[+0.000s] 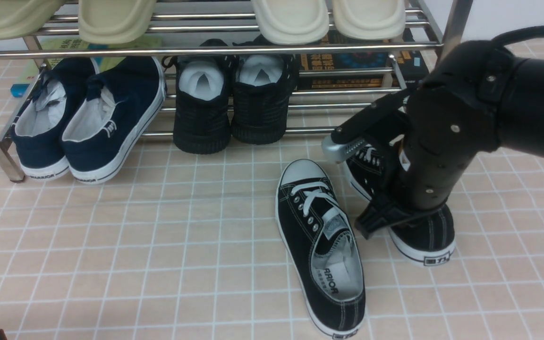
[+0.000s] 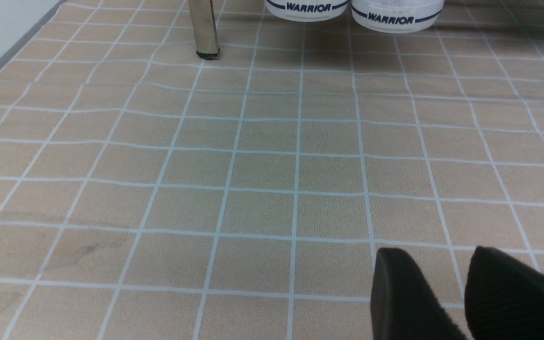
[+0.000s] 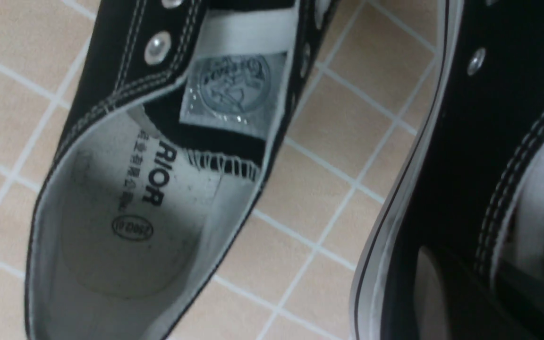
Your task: Take the shoes off the shelf from the light coffee tablecloth by hand.
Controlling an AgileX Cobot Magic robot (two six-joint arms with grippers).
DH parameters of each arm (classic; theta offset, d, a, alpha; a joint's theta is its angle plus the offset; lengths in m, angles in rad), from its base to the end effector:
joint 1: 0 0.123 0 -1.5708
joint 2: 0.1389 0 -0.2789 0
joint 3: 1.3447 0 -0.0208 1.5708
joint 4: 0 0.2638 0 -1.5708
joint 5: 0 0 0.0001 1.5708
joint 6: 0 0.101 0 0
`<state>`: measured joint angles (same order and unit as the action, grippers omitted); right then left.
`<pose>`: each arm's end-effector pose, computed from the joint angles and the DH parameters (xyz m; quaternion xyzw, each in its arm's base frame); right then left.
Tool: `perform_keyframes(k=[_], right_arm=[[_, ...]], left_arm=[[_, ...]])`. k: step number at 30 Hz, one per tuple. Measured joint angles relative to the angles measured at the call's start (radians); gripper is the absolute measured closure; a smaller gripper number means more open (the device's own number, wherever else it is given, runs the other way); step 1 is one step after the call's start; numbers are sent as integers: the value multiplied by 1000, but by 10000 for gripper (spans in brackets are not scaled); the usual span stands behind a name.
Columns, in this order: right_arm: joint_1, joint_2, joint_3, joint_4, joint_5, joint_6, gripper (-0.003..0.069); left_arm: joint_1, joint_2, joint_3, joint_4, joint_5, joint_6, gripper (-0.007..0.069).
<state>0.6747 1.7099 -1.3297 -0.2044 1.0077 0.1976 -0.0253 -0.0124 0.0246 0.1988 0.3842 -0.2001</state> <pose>0.2939 0.2129 0.2393 -0.2741 0.9478 -0.0276 0.1606 0.0811 0.0054 0.1686 -0.0180 0.8051 0.0178 0.5926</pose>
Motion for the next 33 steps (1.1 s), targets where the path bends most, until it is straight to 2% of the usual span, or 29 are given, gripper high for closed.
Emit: perform_keyframes(k=[9,19,22,26,30,33], right_arm=[[0,61,0,-1,-30,0,638],[0,66,0,78,-38,11,627],[0,66,0,95,-23,11,599],[0,66,-2,144,43,7,515],[0,66,-2,223,74,-53,421],[0,57,-2,262,89,-111,401]], left_arm=[[0,0,0,0,0,0,386],[0,0,0,0,0,0,384],[0,0,0,0,0,0,384],[0,0,0,0,0,0,384],[0,0,0,0,0,0,384],[0,0,0,0,0,0,384]])
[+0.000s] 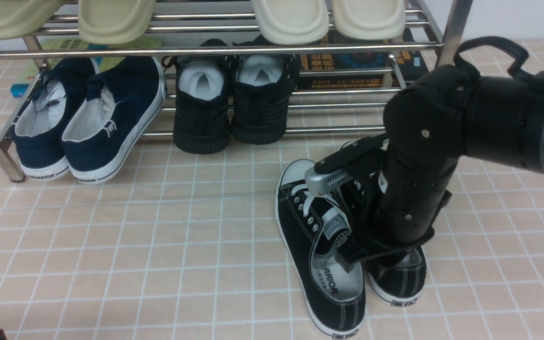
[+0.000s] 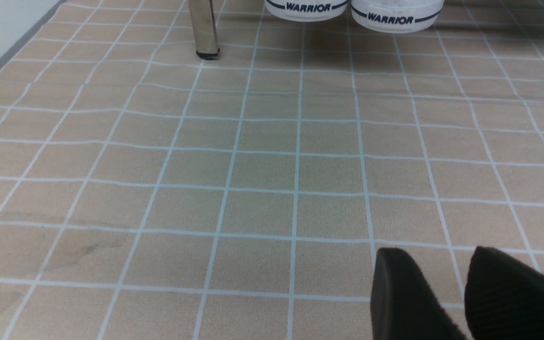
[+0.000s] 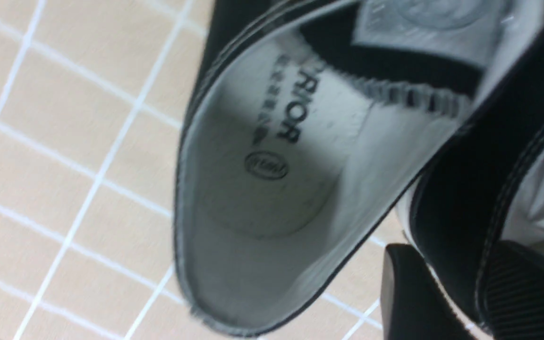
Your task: Take the shoes off the shelf from the light coffee tablecloth by hand.
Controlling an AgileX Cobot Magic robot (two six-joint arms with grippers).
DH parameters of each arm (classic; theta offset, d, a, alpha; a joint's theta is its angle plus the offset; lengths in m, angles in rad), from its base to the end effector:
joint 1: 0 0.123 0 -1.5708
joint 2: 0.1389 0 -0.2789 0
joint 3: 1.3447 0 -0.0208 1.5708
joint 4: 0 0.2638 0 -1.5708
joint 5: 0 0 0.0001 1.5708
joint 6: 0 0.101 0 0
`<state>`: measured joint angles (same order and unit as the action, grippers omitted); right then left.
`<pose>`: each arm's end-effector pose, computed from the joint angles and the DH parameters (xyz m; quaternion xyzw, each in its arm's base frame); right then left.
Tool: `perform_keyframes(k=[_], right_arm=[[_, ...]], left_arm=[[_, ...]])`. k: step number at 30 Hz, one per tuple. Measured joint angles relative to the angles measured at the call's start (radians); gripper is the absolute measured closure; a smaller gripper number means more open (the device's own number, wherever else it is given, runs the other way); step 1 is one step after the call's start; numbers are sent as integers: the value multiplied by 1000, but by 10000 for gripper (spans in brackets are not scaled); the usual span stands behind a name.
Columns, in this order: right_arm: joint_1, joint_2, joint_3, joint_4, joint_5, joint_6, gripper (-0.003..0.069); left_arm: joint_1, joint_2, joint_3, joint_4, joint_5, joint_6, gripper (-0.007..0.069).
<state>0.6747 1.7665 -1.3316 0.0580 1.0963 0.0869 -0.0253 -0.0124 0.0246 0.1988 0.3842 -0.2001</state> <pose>0.2774 0.2286 0.2160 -0.2779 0.9582 0.0482 0.0489 0.0811 0.0054 0.1686 -0.0180 0.8051 0.0178 0.5926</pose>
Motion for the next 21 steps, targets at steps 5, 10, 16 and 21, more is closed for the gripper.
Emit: perform_keyframes(k=[5,10,16,21], right_arm=[[0,-90,0,35,81,-39,481],[0,-240,0,-10,123,-44,587],[0,-508,3,-73,136,-32,674],[0,-740,108,-111,77,-17,675]], left_arm=[[0,0,0,0,0,0,384],[0,0,0,0,0,0,384],[0,0,0,0,0,0,384],[0,0,0,0,0,0,384]])
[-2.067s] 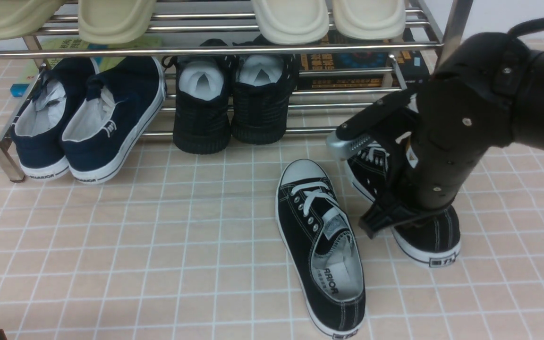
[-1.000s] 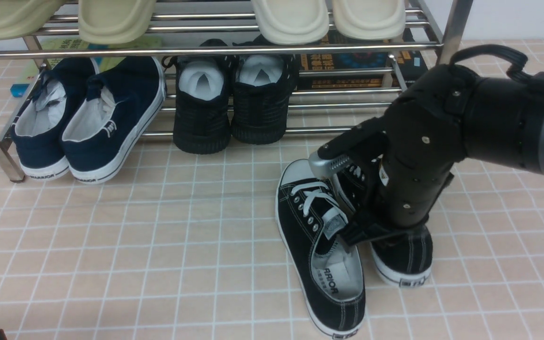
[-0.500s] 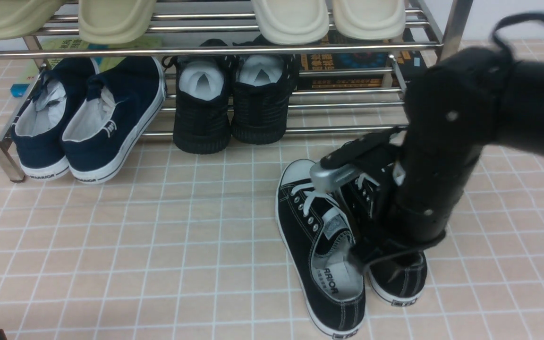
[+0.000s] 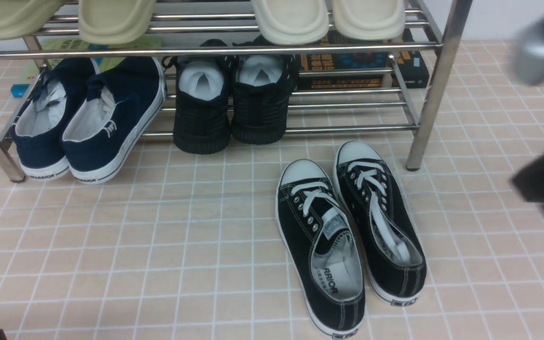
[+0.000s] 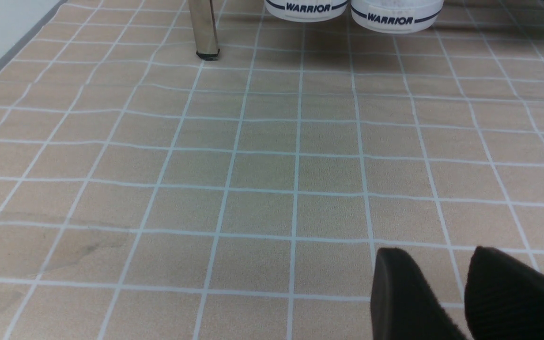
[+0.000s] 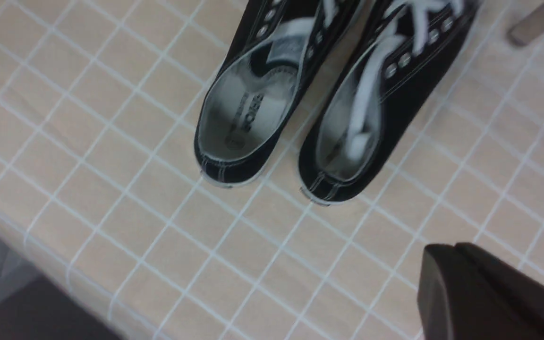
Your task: Take the shoes off the shelf from the light coffee tablecloth by hand.
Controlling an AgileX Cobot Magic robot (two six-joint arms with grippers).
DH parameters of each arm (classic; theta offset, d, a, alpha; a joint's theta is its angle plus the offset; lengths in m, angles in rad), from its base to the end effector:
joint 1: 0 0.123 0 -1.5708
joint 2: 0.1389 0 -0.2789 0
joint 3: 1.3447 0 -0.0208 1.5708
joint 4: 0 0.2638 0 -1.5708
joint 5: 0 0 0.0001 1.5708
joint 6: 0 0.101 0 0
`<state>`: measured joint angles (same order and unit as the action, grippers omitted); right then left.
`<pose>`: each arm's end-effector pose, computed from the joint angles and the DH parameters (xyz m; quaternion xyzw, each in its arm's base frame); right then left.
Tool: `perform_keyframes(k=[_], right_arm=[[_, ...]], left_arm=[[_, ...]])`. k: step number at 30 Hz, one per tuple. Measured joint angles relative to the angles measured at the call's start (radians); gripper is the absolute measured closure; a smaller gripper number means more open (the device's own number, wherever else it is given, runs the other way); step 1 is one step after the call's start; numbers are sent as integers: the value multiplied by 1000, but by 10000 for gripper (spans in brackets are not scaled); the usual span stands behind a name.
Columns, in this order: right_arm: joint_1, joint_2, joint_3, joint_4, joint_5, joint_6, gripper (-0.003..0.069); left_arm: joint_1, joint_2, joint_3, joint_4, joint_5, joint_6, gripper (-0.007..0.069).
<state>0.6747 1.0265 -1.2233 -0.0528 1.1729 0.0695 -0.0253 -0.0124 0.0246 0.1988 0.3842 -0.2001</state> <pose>0.1600 0.1217 0.3948 -0.2822 0.8989 0.0970 0.3210 0.0811 0.0054 0.1686 -0.0180 0.8051 0.0178 0.5926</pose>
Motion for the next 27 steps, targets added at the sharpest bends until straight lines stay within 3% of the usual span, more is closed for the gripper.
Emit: perform_keyframes(k=[5,11,12,14,18,27], right_arm=[[0,-273,287,-15,-294,11,675],[0,-484,678,-16,-880,12,674],[0,-492,699,-16,-898,12,674],[0,-527,803,-16,-1084,12,672],[0,-547,860,-19,-1217,12,670],[0,-549,865,-19,-1251,12,666]], left_arm=[[0,0,0,0,0,0,384],[0,0,0,0,0,0,384],[0,0,0,0,0,0,384],[0,0,0,0,0,0,384],[0,0,0,0,0,0,384],[0,0,0,0,0,0,384]])
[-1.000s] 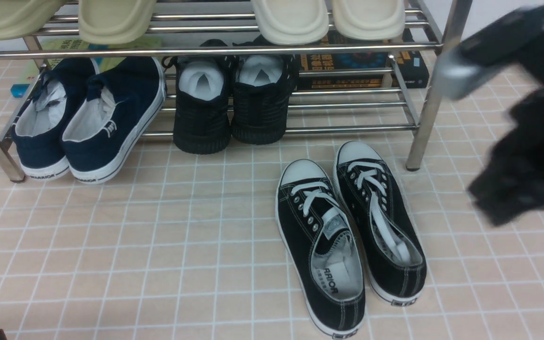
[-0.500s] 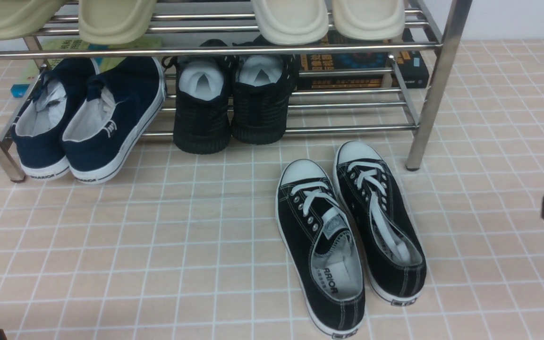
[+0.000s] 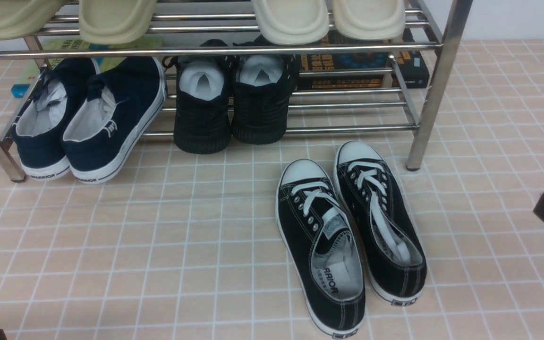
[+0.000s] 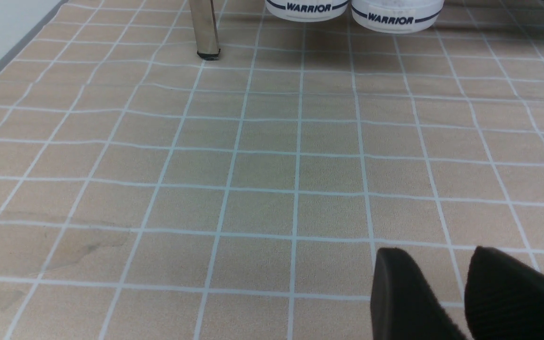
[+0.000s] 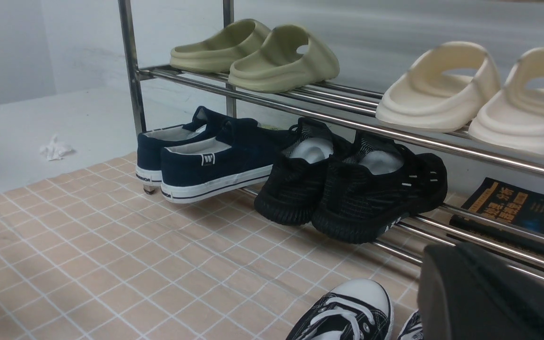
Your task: Take the shoes off the shelf from the light coffee tablecloth by hand.
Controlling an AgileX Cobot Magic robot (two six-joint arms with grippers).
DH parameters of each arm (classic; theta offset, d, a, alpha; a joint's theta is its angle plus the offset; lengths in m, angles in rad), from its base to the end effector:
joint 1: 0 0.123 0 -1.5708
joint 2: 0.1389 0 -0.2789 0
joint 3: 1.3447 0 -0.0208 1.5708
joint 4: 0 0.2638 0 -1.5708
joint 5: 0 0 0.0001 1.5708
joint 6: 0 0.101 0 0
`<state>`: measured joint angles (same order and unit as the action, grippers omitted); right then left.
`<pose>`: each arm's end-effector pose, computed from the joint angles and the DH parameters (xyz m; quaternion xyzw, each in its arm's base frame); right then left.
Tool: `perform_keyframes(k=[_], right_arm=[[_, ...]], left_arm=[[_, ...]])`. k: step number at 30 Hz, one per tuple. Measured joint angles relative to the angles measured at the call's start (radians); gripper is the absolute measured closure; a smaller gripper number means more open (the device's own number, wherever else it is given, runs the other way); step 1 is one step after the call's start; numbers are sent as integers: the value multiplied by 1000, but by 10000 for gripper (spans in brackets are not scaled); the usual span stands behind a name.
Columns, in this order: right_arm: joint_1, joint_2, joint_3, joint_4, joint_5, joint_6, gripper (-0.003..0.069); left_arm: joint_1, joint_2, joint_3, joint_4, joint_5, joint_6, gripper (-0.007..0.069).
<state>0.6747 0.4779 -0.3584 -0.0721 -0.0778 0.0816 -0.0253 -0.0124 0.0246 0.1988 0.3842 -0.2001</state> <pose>0.1072 0.0865 0.3011 -0.2274 0.6524 0.2444 0.6804 0.0811 0.0054 0.1686 -0.0180 0.8051 0.0178 0.5926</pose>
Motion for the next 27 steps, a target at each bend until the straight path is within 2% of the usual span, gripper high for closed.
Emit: perform_keyframes(k=[27], right_arm=[[17,0,0,0,-3,0,648]], left_arm=[[0,0,0,0,0,0,386]])
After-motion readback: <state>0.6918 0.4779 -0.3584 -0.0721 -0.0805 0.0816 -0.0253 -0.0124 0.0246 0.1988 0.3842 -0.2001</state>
